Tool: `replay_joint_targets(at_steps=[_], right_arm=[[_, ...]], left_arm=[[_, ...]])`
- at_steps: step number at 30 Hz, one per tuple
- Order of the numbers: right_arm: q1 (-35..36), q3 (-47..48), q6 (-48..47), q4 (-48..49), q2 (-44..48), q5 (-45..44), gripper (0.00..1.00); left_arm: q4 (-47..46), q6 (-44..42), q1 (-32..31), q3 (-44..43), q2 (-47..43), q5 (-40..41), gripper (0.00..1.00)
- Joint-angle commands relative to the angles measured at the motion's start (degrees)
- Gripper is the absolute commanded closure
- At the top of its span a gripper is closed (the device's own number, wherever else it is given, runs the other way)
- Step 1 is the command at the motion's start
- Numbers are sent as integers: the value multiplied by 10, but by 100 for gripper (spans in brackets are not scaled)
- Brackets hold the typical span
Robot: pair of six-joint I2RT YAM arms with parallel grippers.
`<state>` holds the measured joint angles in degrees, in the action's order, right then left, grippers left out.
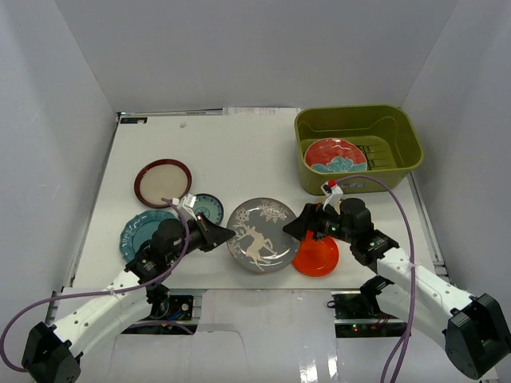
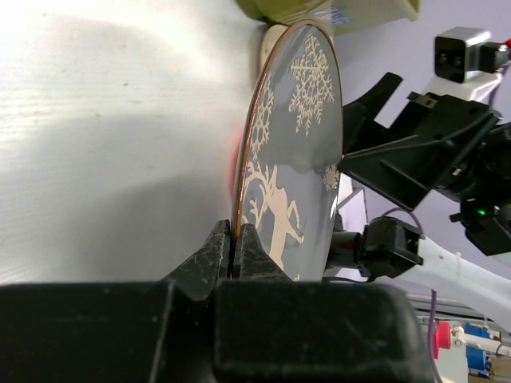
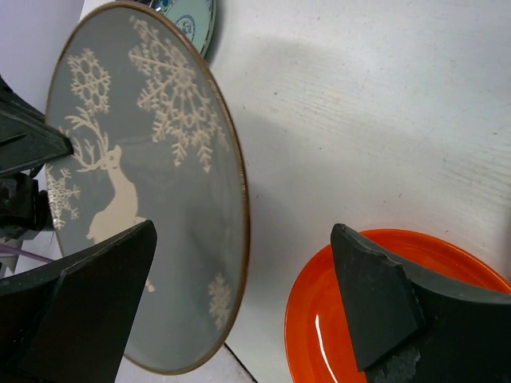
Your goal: Place the plates into the plastic bin on the countertop
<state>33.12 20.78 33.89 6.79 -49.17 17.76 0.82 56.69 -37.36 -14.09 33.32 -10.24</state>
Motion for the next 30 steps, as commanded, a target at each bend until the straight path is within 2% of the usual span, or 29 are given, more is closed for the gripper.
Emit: replay_joint_targets(at_steps=[1,2,4,5,6,8,9,10,13,14,16,17,20,24,26,30], right_arm=[[3,-2,-15,3,21,-26,4],[2,-3,-13,10,21,-19,4],[2,-7,2,31,16,31,17],[2,-10,12,63,10,52,41],[2,-12,22,80,7,85,54],[2,-13,51,103,6,102,70],[2,-10,58,115,7,106,84],[2,-1,64,117,9,106,90],[1,27,74,115,21,92,92],[-1,57,72,111,24,77,92],[-17,97,66,99,22,64,92],[-29,144,65,96,13,62,92],[-92,251,59,84,-25,73,92],[-232,363,60,71,-84,86,92],[-298,394,52,52,-118,70,92],[-385,428,53,46,-174,54,92]], left_arm=[[-100,13,-2,-52,-15,-36,100],[-103,12,-2,-53,-13,-37,100],[-110,12,-2,-54,-3,-44,100],[-117,13,-2,-55,1,-48,100],[-119,13,-2,-55,4,-50,100],[-127,11,-2,-59,9,-56,94],[-125,9,-2,-61,8,-56,90],[-121,5,-2,-70,8,-53,81],[-84,-24,-2,-99,4,-43,58],[-46,-33,-2,-110,6,-25,42],[-2,-61,-2,-134,13,-1,30],[49,-73,-2,-160,18,28,25],[122,-109,-2,-203,40,71,19],[143,-141,-2,-211,34,113,13],[148,-151,-2,-204,17,123,11],[163,-168,-2,-191,-2,146,9]])
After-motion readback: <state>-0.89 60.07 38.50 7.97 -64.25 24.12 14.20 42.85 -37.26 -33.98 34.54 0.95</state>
